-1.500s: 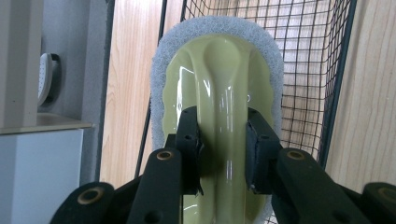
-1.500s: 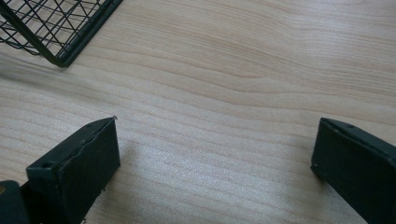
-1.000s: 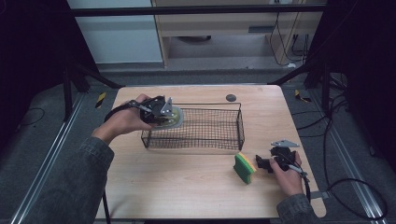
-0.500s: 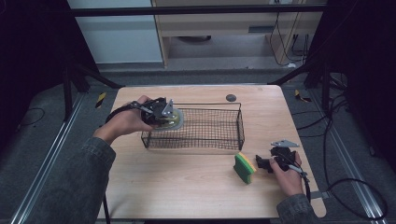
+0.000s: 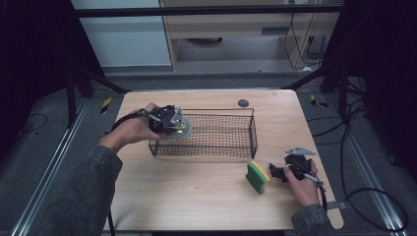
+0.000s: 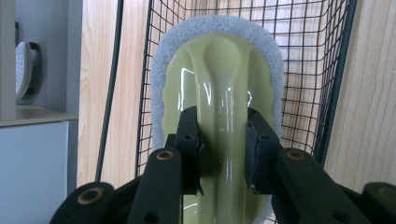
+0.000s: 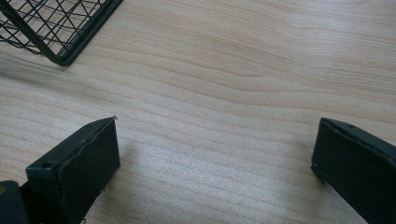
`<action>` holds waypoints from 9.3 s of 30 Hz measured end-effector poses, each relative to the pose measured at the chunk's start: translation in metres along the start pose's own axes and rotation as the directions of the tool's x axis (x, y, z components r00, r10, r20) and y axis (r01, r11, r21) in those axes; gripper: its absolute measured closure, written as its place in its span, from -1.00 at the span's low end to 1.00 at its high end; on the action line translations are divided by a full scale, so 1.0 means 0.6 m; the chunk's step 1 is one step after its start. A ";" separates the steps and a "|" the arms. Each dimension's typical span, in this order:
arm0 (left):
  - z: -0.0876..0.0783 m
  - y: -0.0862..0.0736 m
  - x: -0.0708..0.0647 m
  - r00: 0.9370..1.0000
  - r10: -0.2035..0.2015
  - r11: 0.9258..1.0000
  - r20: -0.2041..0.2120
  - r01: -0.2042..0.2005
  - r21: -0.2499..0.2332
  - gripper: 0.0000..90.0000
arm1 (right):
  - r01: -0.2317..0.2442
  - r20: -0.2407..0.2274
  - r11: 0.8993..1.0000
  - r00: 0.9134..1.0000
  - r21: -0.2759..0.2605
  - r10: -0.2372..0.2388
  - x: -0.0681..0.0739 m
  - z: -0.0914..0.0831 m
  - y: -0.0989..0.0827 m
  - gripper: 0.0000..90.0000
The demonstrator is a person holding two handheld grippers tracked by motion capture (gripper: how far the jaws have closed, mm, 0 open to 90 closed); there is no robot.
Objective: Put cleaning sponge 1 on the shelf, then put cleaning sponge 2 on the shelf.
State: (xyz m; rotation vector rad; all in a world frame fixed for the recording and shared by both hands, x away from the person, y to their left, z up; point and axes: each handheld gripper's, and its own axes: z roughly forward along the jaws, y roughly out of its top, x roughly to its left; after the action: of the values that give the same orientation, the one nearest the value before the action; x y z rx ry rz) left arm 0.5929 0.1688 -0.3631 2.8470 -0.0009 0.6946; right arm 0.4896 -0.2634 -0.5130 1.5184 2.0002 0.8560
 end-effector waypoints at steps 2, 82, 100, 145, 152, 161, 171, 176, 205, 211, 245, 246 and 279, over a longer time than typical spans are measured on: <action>0.002 -0.001 -0.001 1.000 0.001 1.000 0.000 -0.001 0.001 0.57 | -0.001 0.000 1.000 1.000 0.000 0.001 0.000 0.000 0.000 -0.97; 0.025 -0.022 0.006 0.984 -0.177 0.979 0.030 0.179 -0.095 0.37 | 0.000 0.000 1.000 1.000 0.000 0.000 0.000 0.000 0.000 -0.97; -0.032 -0.029 -0.029 0.842 -0.533 0.822 -0.080 0.493 -0.285 -0.77 | -0.019 0.008 1.000 1.000 0.003 0.019 0.002 0.005 0.005 -0.99; 0.047 -0.192 -0.238 0.487 -0.868 0.494 -0.095 0.825 -0.274 -0.91 | 0.223 -0.123 0.966 0.970 0.129 -0.207 0.062 -0.121 0.007 -0.73; 0.063 -0.183 -0.243 0.528 -0.846 0.531 -0.074 0.823 -0.202 -0.92 | 0.272 -0.213 0.955 0.946 0.117 -0.243 0.090 -0.148 0.013 -0.73; 0.075 -0.180 -0.246 0.535 -0.844 0.534 -0.040 0.830 -0.160 -0.92 | 0.287 -0.228 0.945 0.941 0.155 -0.248 0.103 -0.156 0.043 -0.72; 0.081 -0.192 -0.246 0.496 -0.868 0.494 -0.021 0.857 -0.147 -0.94 | 0.323 -0.241 0.928 0.930 0.187 -0.276 0.124 -0.161 0.077 -0.70; 0.083 -0.192 -0.246 0.492 -0.871 0.488 -0.009 0.860 -0.148 -0.95 | 0.327 -0.244 0.925 0.929 0.194 -0.277 0.130 -0.159 0.077 -0.66; 0.088 -0.196 -0.247 0.481 -0.876 0.472 0.024 0.867 -0.160 -1.00 | 0.318 -0.285 0.885 0.932 0.340 -0.225 0.164 -0.098 0.126 -0.13; 0.088 -0.196 -0.248 0.482 -0.876 0.473 0.023 0.866 -0.162 -1.00 | 0.322 -0.300 0.874 0.929 0.365 -0.217 0.169 -0.090 0.131 0.10; 0.089 -0.198 -0.253 0.484 -0.875 0.471 0.026 0.862 -0.187 -1.00 | 0.271 -0.134 0.941 0.960 0.201 -0.248 0.026 -0.126 0.230 0.42; 0.089 -0.198 -0.253 0.484 -0.875 0.471 0.026 0.862 -0.188 -1.00 | 0.277 -0.128 0.943 0.958 0.186 -0.256 0.023 -0.128 0.239 0.42; 0.098 -0.202 -0.256 0.525 -0.849 0.495 0.056 0.827 -0.266 -1.00 | 0.352 -0.136 0.936 0.927 -0.011 -0.350 0.096 -0.107 0.397 0.42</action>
State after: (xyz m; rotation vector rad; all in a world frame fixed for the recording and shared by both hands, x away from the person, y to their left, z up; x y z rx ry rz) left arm 0.4894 0.2678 -0.5084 2.1192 1.1556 0.5023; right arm 0.5866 -0.1755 -0.2962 1.0800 2.2881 0.8122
